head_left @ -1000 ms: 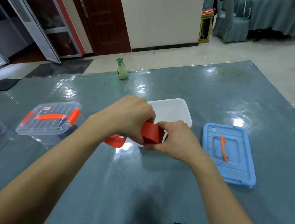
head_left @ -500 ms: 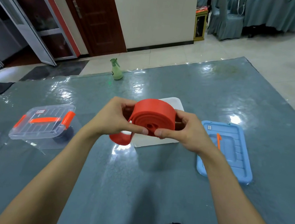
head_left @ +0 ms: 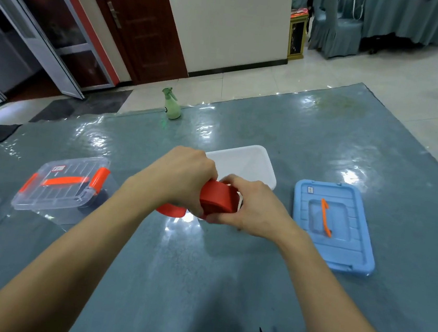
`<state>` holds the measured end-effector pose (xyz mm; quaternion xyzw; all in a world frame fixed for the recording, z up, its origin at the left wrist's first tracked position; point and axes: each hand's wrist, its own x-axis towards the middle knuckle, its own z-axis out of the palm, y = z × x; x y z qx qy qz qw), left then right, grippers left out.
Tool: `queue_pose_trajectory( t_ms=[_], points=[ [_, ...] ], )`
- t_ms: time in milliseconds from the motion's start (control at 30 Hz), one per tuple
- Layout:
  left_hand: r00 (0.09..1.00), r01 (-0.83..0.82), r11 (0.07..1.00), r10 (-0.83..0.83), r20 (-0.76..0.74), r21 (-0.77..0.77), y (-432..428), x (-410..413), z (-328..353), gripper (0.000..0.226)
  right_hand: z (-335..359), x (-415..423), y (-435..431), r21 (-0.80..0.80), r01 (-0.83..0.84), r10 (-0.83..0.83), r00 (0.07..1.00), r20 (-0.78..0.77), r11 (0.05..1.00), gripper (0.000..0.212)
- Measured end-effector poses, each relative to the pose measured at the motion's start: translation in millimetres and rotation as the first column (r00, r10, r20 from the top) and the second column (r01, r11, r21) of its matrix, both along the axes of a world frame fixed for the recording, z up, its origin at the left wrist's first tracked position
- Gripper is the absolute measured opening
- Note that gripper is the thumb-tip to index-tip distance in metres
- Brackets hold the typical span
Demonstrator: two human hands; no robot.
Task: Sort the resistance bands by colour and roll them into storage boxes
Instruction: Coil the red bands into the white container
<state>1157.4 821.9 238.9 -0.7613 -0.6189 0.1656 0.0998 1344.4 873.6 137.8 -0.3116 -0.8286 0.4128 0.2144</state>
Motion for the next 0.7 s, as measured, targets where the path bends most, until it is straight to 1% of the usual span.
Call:
queue_pose_trajectory(
  t_ms=[33, 100, 133, 167, 200, 233, 267, 300, 367, 400, 433, 467, 500, 533, 567, 633, 700],
  points=[
    [1.0, 0.013, 1.0, -0.013, -0.002, 0.015, 0.9, 1.4, 0.5, 0.047, 1.2, -0.7, -0.2, -0.016, -0.004, 0.003, 1.0, -0.016, 1.0, 0.056],
    [0.999, 0.009, 0.999, -0.011, 0.049, 0.041, 2.6, 0.4, 0.6, 0.045, 0.3, -0.2, 1.9, -0.086, 0.006, -0.014, 0.995, -0.097, 0.996, 0.045],
    [0.993, -0.014, 0.999, 0.009, 0.118, 0.035, 3.2, -2.9, 2.7, 0.047, -1.2, 2.1, 4.7, -0.114, 0.018, -0.034, 0.989, -0.142, 0.993, 0.04],
    [0.971, -0.057, 0.998, 0.053, 0.235, 0.01, 2.4, -7.9, 6.2, 0.054, -2.0, 6.3, 8.3, -0.15, 0.027, -0.055, 0.981, -0.185, 0.988, 0.039],
    [0.911, -0.107, 0.994, 0.111, 0.397, -0.033, 0.0, -14.8, 9.4, 0.062, -1.9, 11.4, 12.3, -0.205, 0.029, -0.077, 0.969, -0.233, 0.978, 0.041],
    [0.81, -0.136, 0.987, 0.161, 0.564, -0.087, -3.4, -22.5, 11.4, 0.068, -0.7, 16.7, 16.1, -0.264, 0.025, -0.103, 0.953, -0.284, 0.964, 0.043],
    [0.69, -0.133, 0.982, 0.188, 0.699, -0.134, -6.3, -30.8, 10.7, 0.069, 1.0, 21.4, 19.7, -0.318, 0.013, -0.126, 0.932, -0.34, 0.948, 0.045],
    [0.578, -0.117, 0.98, 0.197, 0.792, -0.159, -8.6, -37.7, 7.5, 0.067, 3.4, 25.2, 22.5, -0.357, -0.003, -0.148, 0.906, -0.395, 0.934, 0.046],
    [0.392, -0.087, 0.98, 0.201, 0.898, -0.181, -10.1, -41.6, -3.0, 0.062, 9.5, 30.4, 26.5, -0.41, -0.043, -0.183, 0.848, -0.497, 0.911, 0.044],
    [0.319, -0.084, 0.981, 0.19, 0.928, -0.172, -9.8, -38.6, -8.4, 0.064, 11.6, 31.6, 27.8, -0.424, -0.061, -0.193, 0.826, -0.53, 0.903, 0.043],
    [0.271, -0.094, 0.984, 0.174, 0.947, -0.154, -9.2, -34.8, -12.0, 0.066, 12.6, 31.7, 28.3, -0.432, -0.075, -0.197, 0.811, -0.55, 0.899, 0.041],
    [0.245, -0.109, 0.985, 0.159, 0.956, -0.136, -7.8, -31.0, -14.0, 0.067, 12.0, 30.8, 27.8, -0.438, -0.087, -0.199, 0.8, -0.566, 0.895, 0.038],
    [0.24, -0.121, 0.985, 0.148, 0.959, -0.122, -6.6, -27.8, -14.6, 0.066, 10.5, 29.7, 26.6, -0.447, -0.1, -0.201, 0.792, -0.576, 0.889, 0.036],
    [0.259, -0.135, 0.985, 0.144, 0.955, -0.112, -5.8, -25.3, -13.6, 0.065, 8.2, 28.4, 24.8, -0.461, -0.117, -0.199, 0.789, -0.581, 0.88, 0.036],
    [0.305, -0.154, 0.983, 0.141, 0.942, -0.098, -5.4, -24.0, -11.5, 0.062, 6.0, 27.4, 23.0, -0.479, -0.141, -0.188, 0.796, -0.576, 0.867, 0.04],
    [0.446, -0.192, 0.98, 0.139, 0.884, -0.057, -4.7, -24.0, -6.8, 0.058, 4.4, 26.8, 20.8, -0.489, -0.17, -0.123, 0.85, -0.512, 0.856, 0.056],
    [0.599, -0.194, 0.981, 0.138, 0.789, -0.025, -3.9, -22.4, -1.4, 0.057, 6.5, 28.8, 21.2, -0.411, -0.085, -0.07, 0.935, -0.346, 0.908, 0.071]
  ],
)
